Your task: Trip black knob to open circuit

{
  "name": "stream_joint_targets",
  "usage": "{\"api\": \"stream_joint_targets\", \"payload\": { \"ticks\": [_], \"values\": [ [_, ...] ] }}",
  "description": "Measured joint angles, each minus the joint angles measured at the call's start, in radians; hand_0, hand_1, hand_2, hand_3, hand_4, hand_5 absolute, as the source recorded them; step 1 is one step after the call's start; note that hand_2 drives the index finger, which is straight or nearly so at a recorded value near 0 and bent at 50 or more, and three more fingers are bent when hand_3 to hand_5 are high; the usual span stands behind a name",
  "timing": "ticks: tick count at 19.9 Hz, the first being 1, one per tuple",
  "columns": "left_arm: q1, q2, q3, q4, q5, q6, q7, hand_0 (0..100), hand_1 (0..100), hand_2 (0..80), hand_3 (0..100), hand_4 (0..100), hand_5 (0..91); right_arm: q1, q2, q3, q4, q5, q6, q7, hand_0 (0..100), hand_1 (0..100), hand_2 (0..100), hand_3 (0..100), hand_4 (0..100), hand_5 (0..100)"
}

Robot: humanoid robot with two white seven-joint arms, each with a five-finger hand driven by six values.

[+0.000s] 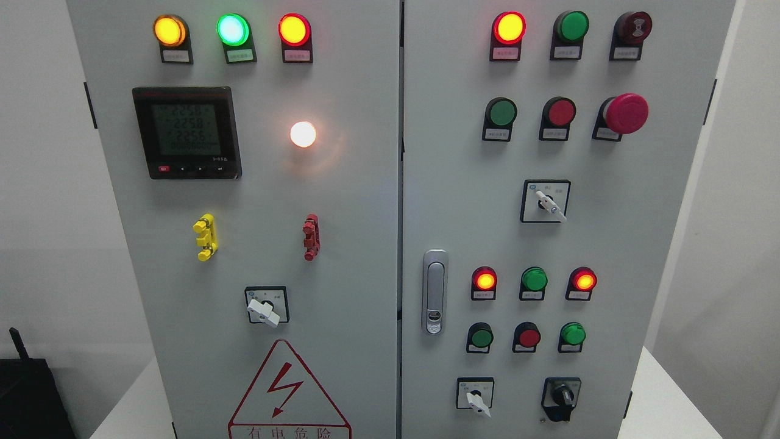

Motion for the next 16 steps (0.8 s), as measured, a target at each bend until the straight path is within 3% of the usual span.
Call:
{"api": "stream_joint_targets", "payload": {
  "ticks": [2, 3, 5, 9, 11, 12, 16],
  "values": [
    [0.000, 0.000, 0.000, 0.000, 0.000, 0.000, 0.000, 12, 39, 0.0, 0, 0, 0.0, 0.019, -0.003, 0.001, -0.074, 0.000, -0.019, 0.001, 4, 40, 0, 26, 11, 0],
    [0.000, 0.000, 0.000, 0.000, 0.000, 0.000, 0.000, 12, 39, 0.0, 0, 0, 0.0, 0.027, -0.005, 0.001, -0.105, 0.000, -0.036, 0.001, 4, 41, 0, 29, 13, 0],
    [0.000, 0.000, 0.000, 0.000, 0.000, 0.000, 0.000, 12, 39, 0.0, 0, 0, 0.0, 0.042, -0.006, 0.003, -0.163, 0.000, -0.076, -0.004, 4, 46, 0, 44, 29, 0],
    [0.000, 0.000, 0.000, 0.000, 0.000, 0.000, 0.000, 12, 39, 0.0, 0, 0, 0.0, 0.085, -0.028, 0.006, -0.317, 0.000, -0.107, -0.021, 7, 55, 0, 61, 41, 2],
    [0.000, 0.000, 0.000, 0.000, 0.000, 0.000, 0.000, 12, 39, 0.0, 0, 0, 0.0, 0.093, -0.034, 0.010, -0.382, -0.001, -0.115, -0.047, 13, 60, 0, 74, 52, 14],
    [0.000, 0.000, 0.000, 0.000, 0.000, 0.000, 0.000, 12, 39, 0.0, 0, 0, 0.0, 0.093, -0.035, 0.016, -0.403, -0.001, -0.131, -0.062, 14, 61, 0, 76, 54, 16],
    [0.000, 0.000, 0.000, 0.000, 0.000, 0.000, 0.000, 12, 39, 0.0, 0, 0, 0.0, 0.092, -0.046, 0.023, -0.466, -0.007, -0.197, -0.123, 19, 70, 0, 87, 74, 40]
  ]
}}
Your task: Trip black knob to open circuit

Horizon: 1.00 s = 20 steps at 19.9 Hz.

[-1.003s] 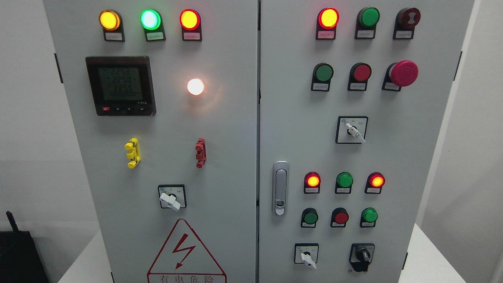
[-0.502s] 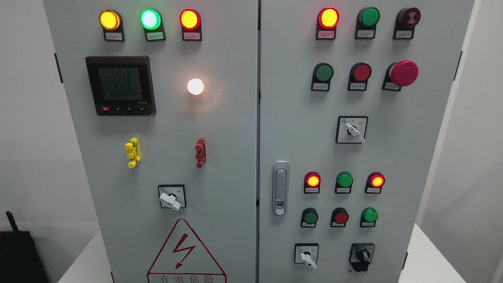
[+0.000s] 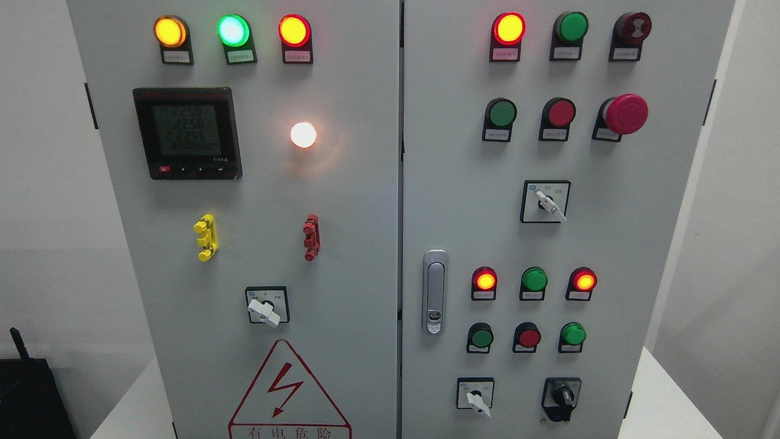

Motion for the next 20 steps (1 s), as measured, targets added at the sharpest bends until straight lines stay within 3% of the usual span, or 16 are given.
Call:
{"api": "stream_joint_targets", "payload": {
  "ticks": [1, 4, 10, 14, 20],
  "values": [
    [0.000, 0.000, 0.000, 0.000, 0.000, 0.000, 0.000, 12, 39, 0.0, 0, 0, 0.0, -0.001, 0.000, 0.001, -0.017, -0.003, -0.013, -0.009, 25, 71, 0, 90, 78, 48],
    [0.000, 0.000, 0.000, 0.000, 0.000, 0.000, 0.000, 12, 39, 0.0, 0, 0, 0.0, -0.008, 0.000, 0.000, -0.071, -0.014, -0.075, -0.034, 44, 77, 0, 92, 81, 55],
    [0.000, 0.000, 0.000, 0.000, 0.000, 0.000, 0.000, 12, 39, 0.0, 0, 0, 0.0, -0.019, 0.005, -0.005, -0.261, -0.043, -0.102, -0.039, 73, 90, 0, 94, 82, 63],
    [0.000, 0.000, 0.000, 0.000, 0.000, 0.000, 0.000, 12, 39, 0.0, 0, 0, 0.0, -0.019, 0.007, -0.006, -0.394, -0.072, -0.094, -0.039, 82, 93, 0, 97, 85, 67],
    [0.000, 0.000, 0.000, 0.000, 0.000, 0.000, 0.000, 12, 39, 0.0, 0, 0, 0.0, -0.016, 0.008, -0.004, -0.504, -0.073, -0.092, -0.039, 92, 94, 0, 100, 91, 84]
  ]
}}
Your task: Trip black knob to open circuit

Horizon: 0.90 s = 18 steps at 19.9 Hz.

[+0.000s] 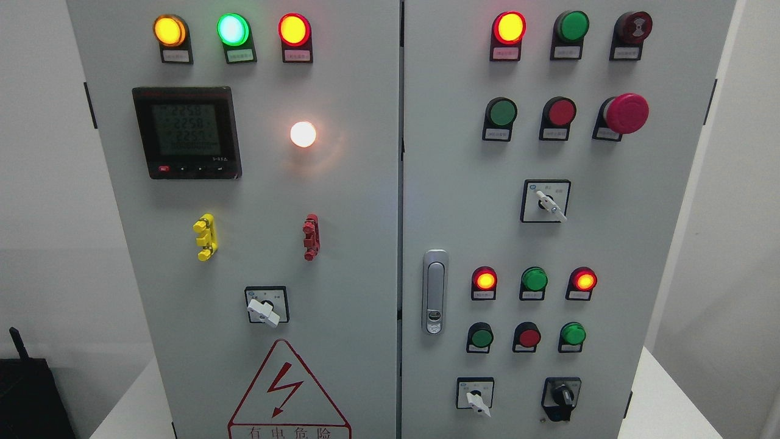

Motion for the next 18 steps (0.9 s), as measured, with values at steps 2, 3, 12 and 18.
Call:
{"api": "stream_joint_targets", "payload": {
  "ticks": [2, 3, 12, 18],
  "values": [
    [0.000, 0.000, 0.000, 0.000, 0.000, 0.000, 0.000, 12, 39, 0.0, 0, 0, 0.0, -0.001, 0.001, 0.000, -0.020, 0.000, 0.005, -0.001, 96, 94, 0, 100, 97, 90],
    [0.000, 0.000, 0.000, 0.000, 0.000, 0.000, 0.000, 12, 39, 0.0, 0, 0, 0.0, -0.003, 0.002, 0.000, -0.039, 0.000, 0.016, -0.001, 98, 94, 0, 100, 99, 92],
    [0.000, 0.000, 0.000, 0.000, 0.000, 0.000, 0.000, 12, 39, 0.0, 0, 0, 0.0, -0.050, 0.002, 0.004, -0.164, -0.002, 0.094, -0.002, 100, 96, 0, 100, 100, 94],
    [0.000, 0.000, 0.000, 0.000, 0.000, 0.000, 0.000, 12, 39, 0.0, 0, 0, 0.0, -0.111, 0.002, 0.010, -0.181, -0.002, 0.134, 0.003, 100, 94, 0, 100, 100, 95]
  ]
}}
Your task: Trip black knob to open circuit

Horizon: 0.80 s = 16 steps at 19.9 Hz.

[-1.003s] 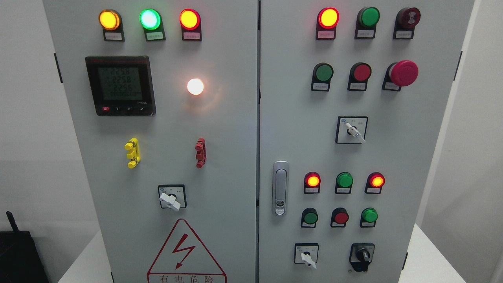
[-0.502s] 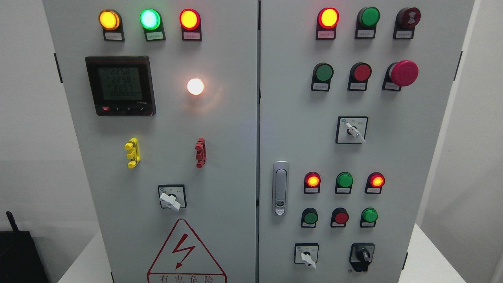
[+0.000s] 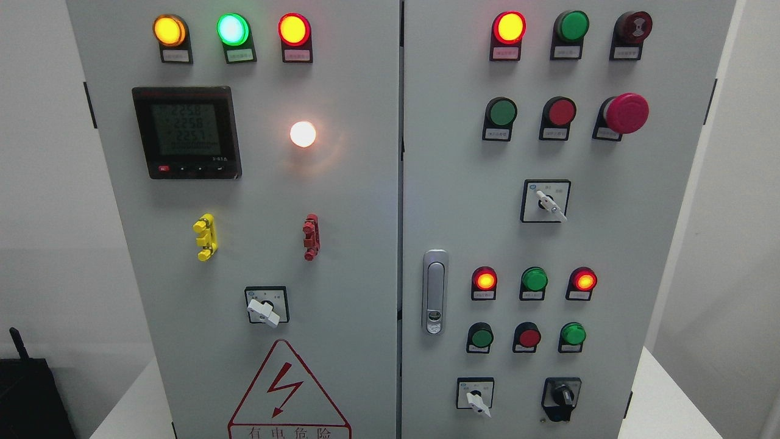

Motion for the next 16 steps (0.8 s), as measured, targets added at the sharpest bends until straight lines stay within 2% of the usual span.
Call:
{"api": "stream_joint_targets", "payload": {
  "ticks": [5, 16],
  "values": [
    [0.000, 0.000, 0.000, 0.000, 0.000, 0.000, 0.000, 12, 39, 0.0, 0, 0, 0.0, -0.024, 0.000, 0.000, -0.010, 0.000, 0.010, 0.000, 100, 94, 0, 100, 100, 96],
    [0.000, 0.000, 0.000, 0.000, 0.000, 0.000, 0.000, 12, 39, 0.0, 0, 0, 0.0, -0.125, 0.000, -0.002, -0.026, -0.020, 0.081, 0.000, 100, 95, 0, 100, 100, 96]
  ]
}}
